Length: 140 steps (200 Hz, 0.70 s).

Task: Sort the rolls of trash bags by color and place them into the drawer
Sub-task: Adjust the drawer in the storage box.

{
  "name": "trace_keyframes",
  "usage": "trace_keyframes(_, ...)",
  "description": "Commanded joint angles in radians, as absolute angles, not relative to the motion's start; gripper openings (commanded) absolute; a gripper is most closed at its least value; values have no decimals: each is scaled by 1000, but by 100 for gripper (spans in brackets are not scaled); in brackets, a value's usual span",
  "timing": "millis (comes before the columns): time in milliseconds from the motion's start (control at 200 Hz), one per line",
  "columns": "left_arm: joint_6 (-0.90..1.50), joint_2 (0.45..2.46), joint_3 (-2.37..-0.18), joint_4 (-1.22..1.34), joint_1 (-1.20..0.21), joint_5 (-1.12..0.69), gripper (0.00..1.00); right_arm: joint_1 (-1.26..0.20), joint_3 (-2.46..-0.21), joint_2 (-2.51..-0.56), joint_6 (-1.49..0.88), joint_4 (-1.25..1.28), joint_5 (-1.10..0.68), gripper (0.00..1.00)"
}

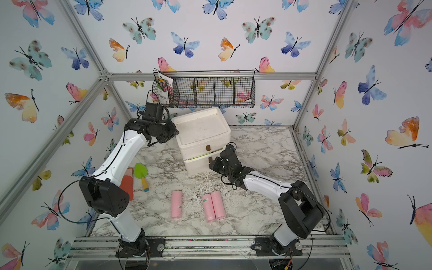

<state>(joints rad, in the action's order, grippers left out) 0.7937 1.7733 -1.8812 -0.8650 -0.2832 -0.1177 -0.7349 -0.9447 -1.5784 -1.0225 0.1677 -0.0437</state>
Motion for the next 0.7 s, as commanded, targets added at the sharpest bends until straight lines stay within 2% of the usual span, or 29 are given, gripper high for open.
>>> trace_keyframes(0, 844, 1821, -1884, -736, -313, -182, 0, -735, -960, -1613, -996, 193, -23, 2)
trace_keyframes(696, 878, 1764, -1840, -731, -336, -184, 0, -710, -1170, -1801, -929, 223, -77, 2)
